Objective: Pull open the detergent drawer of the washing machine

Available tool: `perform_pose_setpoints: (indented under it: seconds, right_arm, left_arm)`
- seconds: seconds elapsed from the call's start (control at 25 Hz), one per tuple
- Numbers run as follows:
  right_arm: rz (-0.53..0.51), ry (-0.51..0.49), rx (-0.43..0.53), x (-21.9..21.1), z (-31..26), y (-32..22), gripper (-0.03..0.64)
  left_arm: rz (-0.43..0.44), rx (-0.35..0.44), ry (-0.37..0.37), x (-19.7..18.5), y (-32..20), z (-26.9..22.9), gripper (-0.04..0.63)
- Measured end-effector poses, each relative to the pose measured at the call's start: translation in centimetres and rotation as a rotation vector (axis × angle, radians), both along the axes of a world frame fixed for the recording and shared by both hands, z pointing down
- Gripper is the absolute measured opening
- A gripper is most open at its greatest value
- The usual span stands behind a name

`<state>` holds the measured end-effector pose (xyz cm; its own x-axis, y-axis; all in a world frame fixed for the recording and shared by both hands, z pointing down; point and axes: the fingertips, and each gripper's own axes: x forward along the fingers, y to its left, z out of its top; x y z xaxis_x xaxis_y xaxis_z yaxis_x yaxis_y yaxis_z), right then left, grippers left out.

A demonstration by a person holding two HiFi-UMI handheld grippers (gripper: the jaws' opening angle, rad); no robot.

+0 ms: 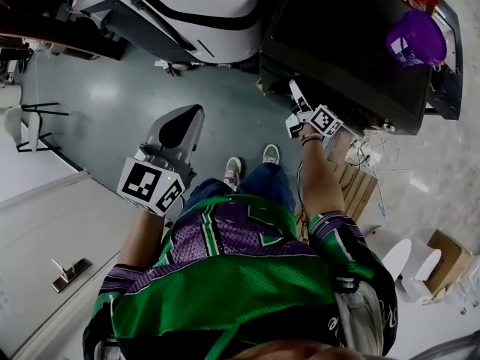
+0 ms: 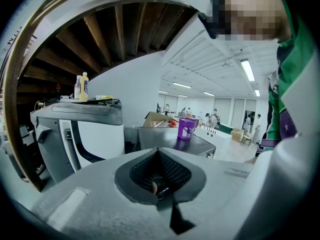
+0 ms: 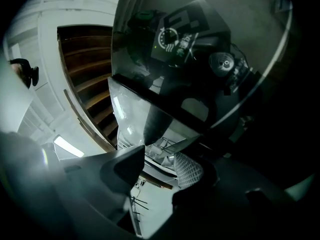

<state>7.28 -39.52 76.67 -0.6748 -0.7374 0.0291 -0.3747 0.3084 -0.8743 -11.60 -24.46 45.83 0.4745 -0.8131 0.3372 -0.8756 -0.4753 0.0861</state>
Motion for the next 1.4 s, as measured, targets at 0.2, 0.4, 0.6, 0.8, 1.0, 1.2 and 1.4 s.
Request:
perform_pose_setpoints:
  seconds: [0.2,0.4,0.6,0.8,1.0,1.2,1.4]
  right_arm:
    - [-0.017,0.009,0.01,-0.1,0.1,0.9,0.164]
    - [-0.014,0.015,0.001,-0.5,0.2,2.5,0.163]
    - [-0.014,0.021,-0.009,-0.8,0.3,3.7,0.163]
    - [-0.016,0.037,-0.019,-1.4,0.4,5.4,0.163]
    - [0.008,0.042,-0.026,-1.9,0.9,7.3,0.163]
    - [0.049,0.044,-0.018,-2.5,0.4,9.4,0.163]
    - [0.077,0.05,-0.015,-2.9,0.7,12.0,0.163]
  left_arm:
    - [-0.003,0.001,-0.007,-0.7,0.6,0.0,0.015]
    - [-0.008,0.001,0.002,-1.4,1.2,0.0,0.015]
    - [-0.003,0.005,0.008,-1.8,1.6,-0.1,0.015]
    - [0.016,0.0,0.02,-2.1,2.2,0.1,0.015]
    - [0.058,-0.001,0.029,-3.0,3.0,0.4,0.015]
    - [0.1,0.0,0.033,-4.1,4.3,0.5,0.015]
    - [0.138,0.007,0.031,-5.5,6.2,0.7,0.015]
